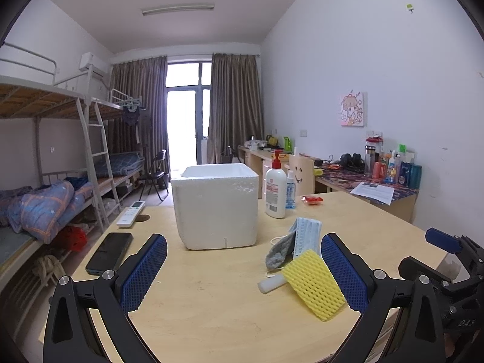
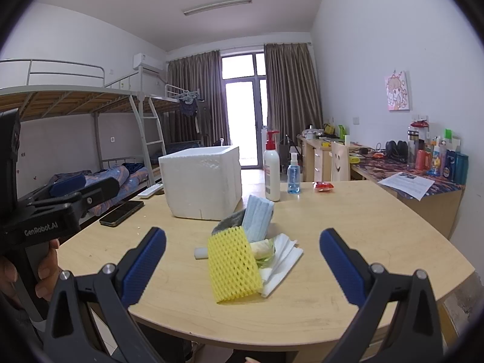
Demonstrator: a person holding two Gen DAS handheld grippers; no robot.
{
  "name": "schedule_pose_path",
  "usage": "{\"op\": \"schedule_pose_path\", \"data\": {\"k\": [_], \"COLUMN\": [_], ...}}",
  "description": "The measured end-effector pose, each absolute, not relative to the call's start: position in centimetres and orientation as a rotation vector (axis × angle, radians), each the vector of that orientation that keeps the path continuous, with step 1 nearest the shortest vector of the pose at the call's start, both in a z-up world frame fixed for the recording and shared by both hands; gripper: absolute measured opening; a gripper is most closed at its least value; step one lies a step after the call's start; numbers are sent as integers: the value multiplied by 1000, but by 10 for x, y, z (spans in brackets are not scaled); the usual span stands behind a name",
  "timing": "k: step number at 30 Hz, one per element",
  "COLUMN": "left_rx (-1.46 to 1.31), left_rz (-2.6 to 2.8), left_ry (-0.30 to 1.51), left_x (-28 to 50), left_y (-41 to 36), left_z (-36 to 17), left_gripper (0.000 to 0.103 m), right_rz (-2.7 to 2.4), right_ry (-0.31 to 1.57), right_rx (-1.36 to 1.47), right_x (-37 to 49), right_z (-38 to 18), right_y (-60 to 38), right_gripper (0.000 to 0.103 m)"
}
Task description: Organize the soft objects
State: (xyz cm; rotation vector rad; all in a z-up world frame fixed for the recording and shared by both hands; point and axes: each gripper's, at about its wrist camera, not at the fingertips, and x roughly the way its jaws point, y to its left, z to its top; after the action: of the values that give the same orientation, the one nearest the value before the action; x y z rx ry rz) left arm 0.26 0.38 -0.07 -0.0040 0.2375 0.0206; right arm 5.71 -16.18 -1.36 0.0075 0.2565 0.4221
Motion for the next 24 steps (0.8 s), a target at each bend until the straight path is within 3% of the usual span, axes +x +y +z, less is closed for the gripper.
{"op": "schedule_pose_path", "data": {"k": [24], "left_rx": [-9], "left_rz": [44], "left_ry": [222], "left_x": [2], "left_y": [5], "left_z": [0], "left_gripper": [102], "right_rz": [425], "right_ry": [257], "right_rx": [9], "right_x": [58], "right_z": [-14], "right_y": [-162], "right_gripper": [103]}}
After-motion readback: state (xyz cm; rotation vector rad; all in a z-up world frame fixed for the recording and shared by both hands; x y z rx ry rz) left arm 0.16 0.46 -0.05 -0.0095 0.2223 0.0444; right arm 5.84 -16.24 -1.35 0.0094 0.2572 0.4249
